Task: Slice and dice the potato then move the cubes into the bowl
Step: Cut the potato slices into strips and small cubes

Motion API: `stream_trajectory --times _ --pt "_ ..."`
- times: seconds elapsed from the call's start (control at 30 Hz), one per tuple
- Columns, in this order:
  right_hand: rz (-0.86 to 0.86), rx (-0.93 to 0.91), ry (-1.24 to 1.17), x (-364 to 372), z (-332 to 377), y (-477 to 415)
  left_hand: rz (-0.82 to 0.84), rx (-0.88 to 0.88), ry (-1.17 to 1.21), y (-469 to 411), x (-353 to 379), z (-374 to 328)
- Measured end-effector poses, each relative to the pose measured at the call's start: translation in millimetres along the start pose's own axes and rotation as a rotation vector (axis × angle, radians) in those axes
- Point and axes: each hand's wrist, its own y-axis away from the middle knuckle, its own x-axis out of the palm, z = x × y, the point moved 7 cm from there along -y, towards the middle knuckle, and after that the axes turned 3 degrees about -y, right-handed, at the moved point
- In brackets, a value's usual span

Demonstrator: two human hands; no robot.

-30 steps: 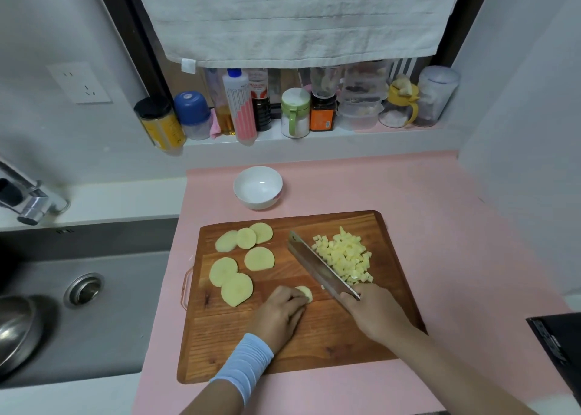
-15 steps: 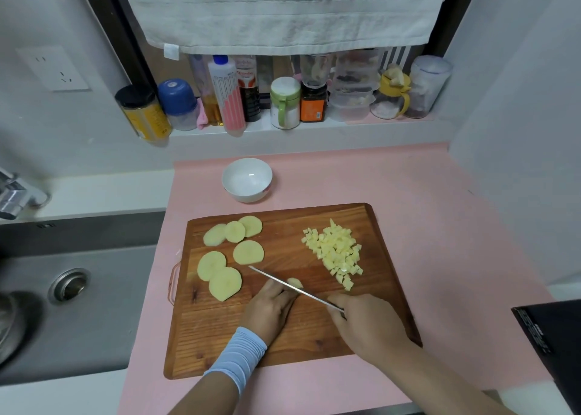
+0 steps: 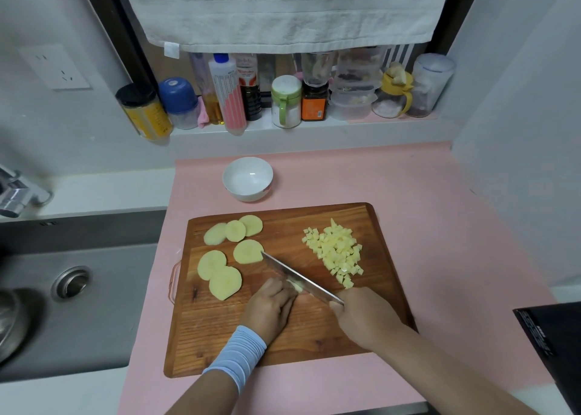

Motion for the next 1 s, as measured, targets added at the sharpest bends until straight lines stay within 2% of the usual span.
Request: stream_trajectory --times 0.2,0.43,0.57,1.0 --pt "-0.013 0.0 0.0 2.2 0.0 -1.9 0.0 -0.023 -0.024 2.9 1.2 -1.7" --pt "-0.111 -0.127 0.07 1.1 8.6 12.1 -0.041 -0.02 -0.032 1.6 -4.5 -6.3" --pt "-0.105 -0.162 0.067 1.0 10.6 22.2 -0.07 -0.003 -0.056 2.8 -6.0 -7.7" --pt "-0.007 -0.011 0.029 6.9 4.7 9.9 -0.044 -0.035 -0.004 4.1 -3.4 -1.6"
